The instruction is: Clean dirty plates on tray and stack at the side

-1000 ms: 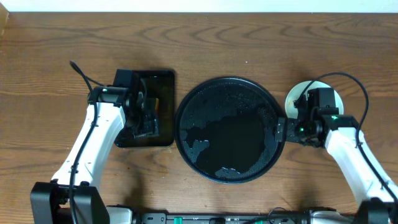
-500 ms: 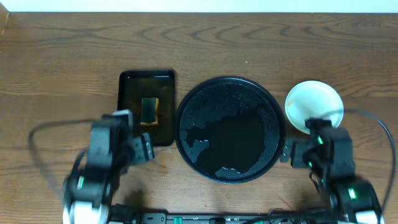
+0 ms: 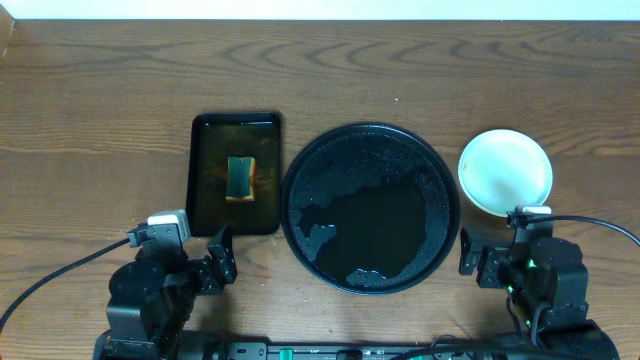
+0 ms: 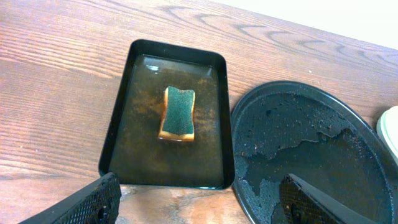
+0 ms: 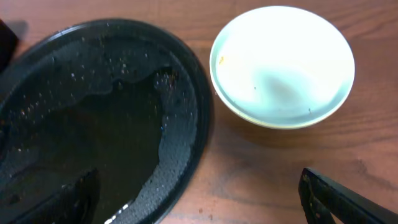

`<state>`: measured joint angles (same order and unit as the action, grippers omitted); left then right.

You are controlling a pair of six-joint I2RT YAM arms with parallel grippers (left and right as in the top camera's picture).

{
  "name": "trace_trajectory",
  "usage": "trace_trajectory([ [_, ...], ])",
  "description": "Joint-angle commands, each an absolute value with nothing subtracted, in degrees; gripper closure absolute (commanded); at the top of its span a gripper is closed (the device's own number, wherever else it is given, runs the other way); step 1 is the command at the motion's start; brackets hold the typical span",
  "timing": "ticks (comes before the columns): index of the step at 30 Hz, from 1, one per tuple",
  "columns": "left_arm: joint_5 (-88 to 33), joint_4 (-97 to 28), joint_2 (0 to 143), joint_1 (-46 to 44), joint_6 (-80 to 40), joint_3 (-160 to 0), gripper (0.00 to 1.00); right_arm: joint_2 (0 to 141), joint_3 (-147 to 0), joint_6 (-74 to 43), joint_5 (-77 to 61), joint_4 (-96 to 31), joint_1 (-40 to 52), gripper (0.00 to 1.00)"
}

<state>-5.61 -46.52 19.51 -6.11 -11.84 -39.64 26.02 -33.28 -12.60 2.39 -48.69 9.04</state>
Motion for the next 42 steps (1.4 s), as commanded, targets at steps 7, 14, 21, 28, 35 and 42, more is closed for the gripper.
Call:
trace_trajectory([
  [7, -4.91, -46.63, 19.33, -6.24, -11.7, -38.96, 0.18, 25.82, -32.82, -13.23, 2.94, -53.19, 9.67, 0.01],
  [14, -4.91, -46.63, 19.33, -6.24, -11.7, -38.96, 0.18, 25.82, -32.82, -13.21, 3.2, -53.65, 9.67, 0.01],
  [21, -4.91, -46.63, 19.33, -6.24, -11.7, -38.96, 0.18, 15.92, -31.16, -11.7, 5.5, -53.28, 9.78, 0.01],
  [28, -4.91, -46.63, 19.33, -6.24, -11.7, -38.96, 0.18, 3.55, -20.67, -6.0, 1.65, -39.46, 7.49, 0.01],
  [35, -4.91, -46.63, 19.33, -6.24, -11.7, -38.96, 0.18, 0.32, -8.97, -5.45, -2.15, -15.25, 4.73, 0.01],
  [42, -4.91, -46.63, 19.33, -6.24, -11.7, -38.96, 0.18, 0.3, -0.25, -4.19, -2.09, 0.86, 2.87, 0.01],
])
